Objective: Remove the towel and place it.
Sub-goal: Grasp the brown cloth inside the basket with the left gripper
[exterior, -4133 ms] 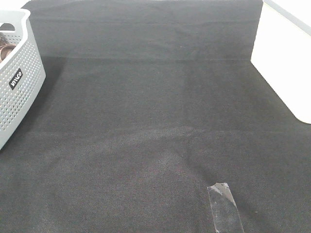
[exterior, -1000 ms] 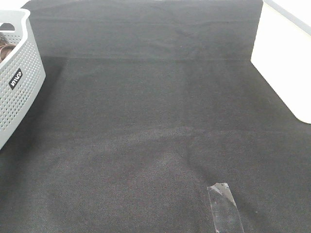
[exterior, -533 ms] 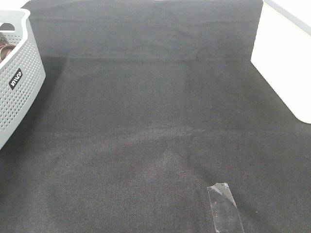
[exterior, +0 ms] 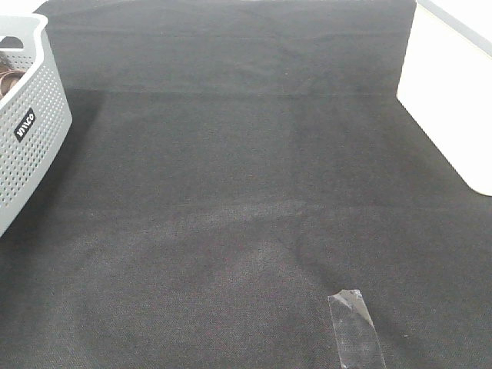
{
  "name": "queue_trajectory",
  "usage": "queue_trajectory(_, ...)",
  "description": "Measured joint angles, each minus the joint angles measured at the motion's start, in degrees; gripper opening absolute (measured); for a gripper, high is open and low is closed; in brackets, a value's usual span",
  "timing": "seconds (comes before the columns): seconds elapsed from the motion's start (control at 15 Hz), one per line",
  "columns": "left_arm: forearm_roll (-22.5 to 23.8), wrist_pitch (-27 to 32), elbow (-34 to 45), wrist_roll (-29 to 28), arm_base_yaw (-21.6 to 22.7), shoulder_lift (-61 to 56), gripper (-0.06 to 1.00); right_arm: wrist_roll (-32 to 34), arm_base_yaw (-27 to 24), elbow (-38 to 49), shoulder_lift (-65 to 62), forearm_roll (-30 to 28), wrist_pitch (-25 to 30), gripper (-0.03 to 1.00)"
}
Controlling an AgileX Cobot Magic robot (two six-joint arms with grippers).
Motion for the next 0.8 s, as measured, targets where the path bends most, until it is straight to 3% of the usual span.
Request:
queue_trajectory(0.07, -0.6, 0.0, 0.0, -0.8, 0.0, 0.0, 0.03, 0.0, 0.0, 0.0, 0.0, 0.0, 0.0, 0.58)
queue_trajectory(0.13, -0.9, 0.0, 0.0, -1.9, 0.0, 0.0, 0.00, 0.0, 0.0, 0.0, 0.0, 0.0, 0.0, 0.58)
queue_trajectory(0.4, -1.1, -0.7, -0.3, -6.2, -0.1, -0.2, 0.00, 0.0, 0.0, 0.0, 0.0, 0.0, 0.0, 0.58)
queue_trajectory(0.8, -3.2, -1.6, -3.8, -21.5, -1.7, -10.3, 0.00, 0.0, 0.0, 0.0, 0.0, 0.0, 0.0, 0.58)
